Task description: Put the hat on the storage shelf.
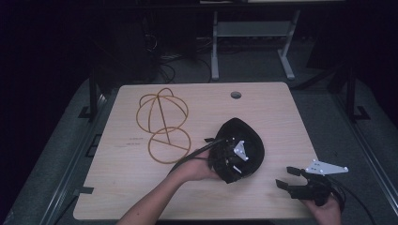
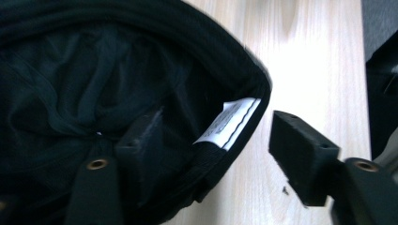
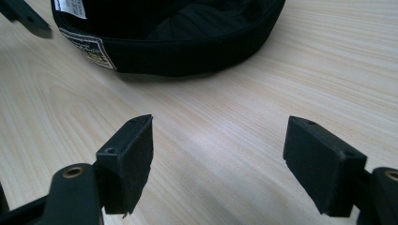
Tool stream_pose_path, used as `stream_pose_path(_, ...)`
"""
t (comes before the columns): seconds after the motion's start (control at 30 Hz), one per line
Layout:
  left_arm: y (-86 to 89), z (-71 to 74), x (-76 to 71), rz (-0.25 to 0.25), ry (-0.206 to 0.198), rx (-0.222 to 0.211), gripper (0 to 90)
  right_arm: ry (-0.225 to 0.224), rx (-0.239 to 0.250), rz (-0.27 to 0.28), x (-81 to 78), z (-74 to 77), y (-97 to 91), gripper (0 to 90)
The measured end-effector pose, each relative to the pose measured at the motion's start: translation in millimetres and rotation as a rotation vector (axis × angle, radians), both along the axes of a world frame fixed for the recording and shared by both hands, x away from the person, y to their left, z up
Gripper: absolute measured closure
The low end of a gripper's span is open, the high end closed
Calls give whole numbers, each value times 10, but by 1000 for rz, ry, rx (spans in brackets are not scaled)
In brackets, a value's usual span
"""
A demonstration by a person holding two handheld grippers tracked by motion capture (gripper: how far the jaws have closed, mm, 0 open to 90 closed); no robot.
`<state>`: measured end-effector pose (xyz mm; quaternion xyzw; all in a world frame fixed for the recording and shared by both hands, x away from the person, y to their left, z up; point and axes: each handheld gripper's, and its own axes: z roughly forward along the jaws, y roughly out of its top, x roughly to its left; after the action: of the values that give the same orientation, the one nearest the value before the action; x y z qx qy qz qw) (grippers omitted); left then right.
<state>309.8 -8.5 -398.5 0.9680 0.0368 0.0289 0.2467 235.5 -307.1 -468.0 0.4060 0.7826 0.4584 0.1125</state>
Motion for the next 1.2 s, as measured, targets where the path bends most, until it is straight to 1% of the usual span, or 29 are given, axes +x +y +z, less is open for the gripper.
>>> stream_pose_path(0.07,19,-53,-1,-4,-4,17,434,0,0,0,-1,0,1,243)
stream_pose_path(0.17,37,-91,2,-11,-4,28,513,0,-1,0,-1,0,2,243)
stream_pose_path(0.2,39,-111,4,-11,-11,38,550,2,-2,0,-1,0,6,243)
stream_pose_path(0.23,40,-119,6,-14,-7,42,577,3,-2,1,-2,0,7,243)
stream_pose_path(0.27,40,-126,9,-18,2,42,577,3,-2,1,-2,0,7,243)
stream_pose_path(0.3,37,-134,6,-29,7,45,638,3,-4,2,-1,-1,10,243)
stream_pose_path(0.33,35,-137,3,-31,5,44,665,2,-5,2,-1,-1,10,243)
stream_pose_path(0.37,35,-137,3,-31,5,44,685,2,-5,2,-1,-1,10,243)
stream_pose_path(0.4,35,-136,3,-33,2,40,685,3,-5,2,-1,-1,10,242)
stream_pose_path(0.53,33,-131,9,-31,12,37,761,3,-4,2,-2,-1,10,243)
stream_pose_path(0.6,32,-123,11,-30,4,39,793,3,-5,3,-1,-1,10,243)
stream_pose_path(0.7,30,-105,15,-25,3,33,805,3,-5,3,-1,-1,11,243)
stream_pose_path(0.73,29,-76,21,-17,9,14,810,2,-4,2,-2,-1,12,243)
stream_pose_path(0.77,29,-76,21,-17,9,14,812,2,-4,2,-2,-1,12,243)
stream_pose_path(0.8,35,-32,33,-11,19,-20,814,1,-3,3,-1,0,17,243)
stream_pose_path(0.83,35,-32,33,-11,19,-20,814,1,-3,3,-1,0,17,243)
stream_pose_path(0.9,49,22,47,4,31,-68,815,0,-3,4,-1,1,21,242)
stream_pose_path(0.93,69,81,65,17,44,-115,815,2,1,4,-4,5,25,243)
stream_pose_path(0.97,69,81,65,17,44,-115,815,1,2,4,-5,7,28,243)
stream_pose_path(1.0,95,142,86,30,58,-160,815,-1,2,6,-4,9,30,243)
stream_pose_path(1.03,95,142,86,30,58,-160,815,-1,2,6,-4,9,30,243)
stream_pose_path(1.13,129,230,113,47,78,-228,815,-7,13,9,-8,21,45,243)
stream_pose_path(1.17,141,273,118,51,90,-249,815,-15,15,10,-11,28,56,243)
stream_pose_path(1.2,152,333,124,56,100,-281,814,-28,25,13,-14,47,84,243)
